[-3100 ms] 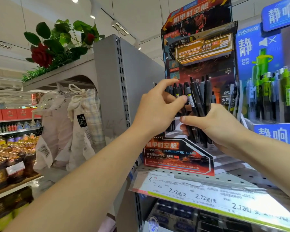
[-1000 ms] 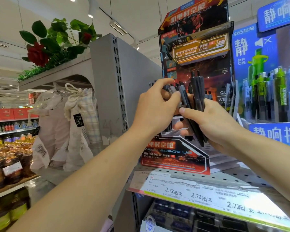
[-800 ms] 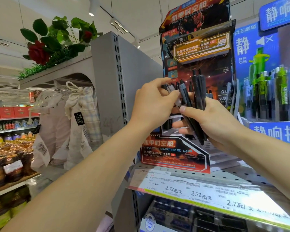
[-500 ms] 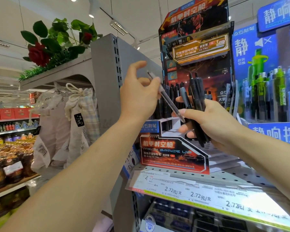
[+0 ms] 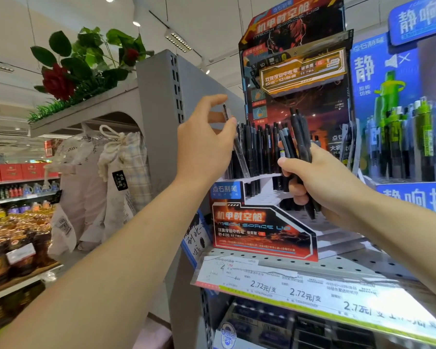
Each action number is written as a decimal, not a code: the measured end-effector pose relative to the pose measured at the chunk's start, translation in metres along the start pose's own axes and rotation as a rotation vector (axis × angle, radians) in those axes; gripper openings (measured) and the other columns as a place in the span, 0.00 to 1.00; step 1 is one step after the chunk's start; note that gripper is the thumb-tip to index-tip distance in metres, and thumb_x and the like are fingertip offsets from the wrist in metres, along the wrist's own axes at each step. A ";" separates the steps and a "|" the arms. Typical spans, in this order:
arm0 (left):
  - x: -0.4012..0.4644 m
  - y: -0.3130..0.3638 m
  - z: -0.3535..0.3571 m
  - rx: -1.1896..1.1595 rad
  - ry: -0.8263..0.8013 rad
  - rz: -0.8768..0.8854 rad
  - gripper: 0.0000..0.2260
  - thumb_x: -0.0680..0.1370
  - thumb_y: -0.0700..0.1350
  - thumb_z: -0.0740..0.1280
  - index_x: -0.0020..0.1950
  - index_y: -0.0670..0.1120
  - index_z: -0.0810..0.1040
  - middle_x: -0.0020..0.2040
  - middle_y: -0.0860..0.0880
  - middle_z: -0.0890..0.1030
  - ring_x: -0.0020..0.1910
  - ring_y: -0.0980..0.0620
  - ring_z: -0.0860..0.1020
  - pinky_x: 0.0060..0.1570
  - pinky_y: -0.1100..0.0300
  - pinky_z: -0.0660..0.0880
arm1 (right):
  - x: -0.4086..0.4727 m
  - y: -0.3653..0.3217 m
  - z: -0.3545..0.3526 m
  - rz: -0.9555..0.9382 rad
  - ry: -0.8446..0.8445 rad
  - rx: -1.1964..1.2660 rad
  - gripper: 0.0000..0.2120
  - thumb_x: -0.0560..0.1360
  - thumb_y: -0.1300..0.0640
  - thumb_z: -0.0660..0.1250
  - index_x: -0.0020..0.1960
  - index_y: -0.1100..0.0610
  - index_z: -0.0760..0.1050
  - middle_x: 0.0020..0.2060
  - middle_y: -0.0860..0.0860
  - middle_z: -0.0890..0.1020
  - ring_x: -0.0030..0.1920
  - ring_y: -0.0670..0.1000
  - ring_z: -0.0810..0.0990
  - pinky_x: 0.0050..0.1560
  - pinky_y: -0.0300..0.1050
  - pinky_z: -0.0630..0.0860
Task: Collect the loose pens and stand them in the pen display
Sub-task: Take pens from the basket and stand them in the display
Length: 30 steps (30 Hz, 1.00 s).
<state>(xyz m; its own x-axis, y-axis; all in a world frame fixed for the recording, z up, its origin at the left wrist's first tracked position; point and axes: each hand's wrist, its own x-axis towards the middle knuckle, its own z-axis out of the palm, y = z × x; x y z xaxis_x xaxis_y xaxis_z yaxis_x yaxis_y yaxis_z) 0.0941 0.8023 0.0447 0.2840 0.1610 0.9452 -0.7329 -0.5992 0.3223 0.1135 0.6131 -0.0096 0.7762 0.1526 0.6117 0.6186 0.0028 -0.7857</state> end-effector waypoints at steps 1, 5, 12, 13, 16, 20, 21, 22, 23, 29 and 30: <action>0.002 0.000 0.001 0.040 -0.017 0.016 0.13 0.80 0.46 0.68 0.63 0.58 0.75 0.45 0.59 0.80 0.36 0.58 0.83 0.38 0.58 0.83 | 0.001 0.001 -0.001 0.005 0.002 0.008 0.05 0.83 0.56 0.65 0.57 0.51 0.70 0.35 0.51 0.73 0.26 0.47 0.68 0.25 0.41 0.67; 0.008 0.000 0.005 0.237 -0.125 0.072 0.15 0.79 0.49 0.65 0.66 0.57 0.76 0.40 0.60 0.78 0.39 0.58 0.80 0.43 0.58 0.80 | 0.006 0.005 -0.001 0.043 0.051 0.017 0.15 0.82 0.54 0.65 0.67 0.50 0.68 0.33 0.51 0.73 0.26 0.47 0.69 0.26 0.42 0.69; 0.004 -0.006 0.006 0.356 -0.269 0.005 0.24 0.76 0.48 0.64 0.71 0.61 0.69 0.33 0.56 0.79 0.37 0.58 0.78 0.39 0.61 0.77 | 0.002 0.002 0.001 0.103 0.030 -0.010 0.04 0.83 0.54 0.65 0.56 0.50 0.72 0.32 0.51 0.75 0.30 0.49 0.72 0.31 0.43 0.72; 0.004 -0.005 0.006 0.375 -0.291 -0.003 0.24 0.76 0.48 0.64 0.72 0.62 0.69 0.34 0.56 0.79 0.37 0.58 0.78 0.39 0.60 0.77 | 0.001 0.001 0.002 0.106 0.026 -0.001 0.03 0.83 0.55 0.65 0.55 0.49 0.73 0.34 0.52 0.75 0.31 0.49 0.72 0.31 0.42 0.72; 0.003 -0.002 0.006 0.415 -0.380 -0.022 0.25 0.76 0.50 0.64 0.73 0.61 0.68 0.35 0.56 0.79 0.37 0.57 0.79 0.39 0.57 0.77 | 0.000 -0.004 0.005 0.126 0.009 0.040 0.05 0.83 0.56 0.64 0.58 0.50 0.74 0.38 0.53 0.74 0.33 0.49 0.71 0.31 0.42 0.72; -0.002 0.001 0.009 0.393 -0.370 -0.038 0.29 0.76 0.51 0.63 0.77 0.61 0.61 0.35 0.54 0.80 0.36 0.55 0.79 0.42 0.53 0.80 | -0.005 -0.007 0.006 0.103 -0.035 0.079 0.06 0.83 0.58 0.65 0.59 0.54 0.77 0.32 0.52 0.74 0.30 0.49 0.71 0.28 0.40 0.71; -0.005 0.001 0.010 0.362 -0.337 -0.036 0.30 0.77 0.50 0.63 0.78 0.60 0.59 0.34 0.54 0.80 0.34 0.56 0.79 0.41 0.55 0.80 | -0.006 -0.007 0.006 0.088 -0.049 0.072 0.06 0.83 0.58 0.66 0.59 0.54 0.78 0.32 0.52 0.74 0.29 0.49 0.72 0.27 0.39 0.71; -0.008 0.002 0.011 0.315 -0.299 -0.024 0.31 0.77 0.50 0.63 0.79 0.59 0.58 0.33 0.54 0.79 0.33 0.57 0.79 0.39 0.60 0.78 | -0.007 -0.008 0.006 0.075 -0.063 0.061 0.06 0.82 0.58 0.66 0.58 0.54 0.79 0.32 0.53 0.75 0.29 0.49 0.72 0.28 0.40 0.71; -0.013 0.002 0.012 0.260 -0.265 -0.006 0.30 0.78 0.50 0.64 0.79 0.57 0.59 0.33 0.55 0.79 0.35 0.58 0.79 0.36 0.68 0.75 | -0.008 -0.008 0.006 0.062 -0.075 0.050 0.06 0.82 0.58 0.67 0.57 0.54 0.80 0.33 0.53 0.75 0.30 0.50 0.72 0.28 0.40 0.71; -0.029 0.016 0.021 0.074 -0.285 -0.047 0.14 0.80 0.53 0.65 0.65 0.54 0.78 0.41 0.59 0.81 0.43 0.63 0.78 0.42 0.67 0.74 | -0.011 -0.010 0.008 0.020 -0.118 0.044 0.02 0.80 0.59 0.70 0.51 0.54 0.81 0.27 0.52 0.75 0.25 0.48 0.72 0.25 0.38 0.71; -0.030 0.018 0.023 0.059 -0.296 -0.063 0.12 0.80 0.52 0.66 0.63 0.54 0.79 0.42 0.58 0.81 0.43 0.62 0.78 0.42 0.66 0.75 | -0.010 -0.010 0.009 0.020 -0.119 0.043 0.02 0.79 0.59 0.70 0.51 0.55 0.80 0.27 0.52 0.75 0.25 0.49 0.72 0.26 0.38 0.72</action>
<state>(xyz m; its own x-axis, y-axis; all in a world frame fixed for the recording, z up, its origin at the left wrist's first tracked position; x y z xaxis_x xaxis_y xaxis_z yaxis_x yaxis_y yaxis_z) 0.0864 0.7686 0.0210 0.5016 -0.0310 0.8645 -0.6733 -0.6415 0.3676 0.0979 0.6202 -0.0087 0.7669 0.2689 0.5827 0.5955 0.0402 -0.8024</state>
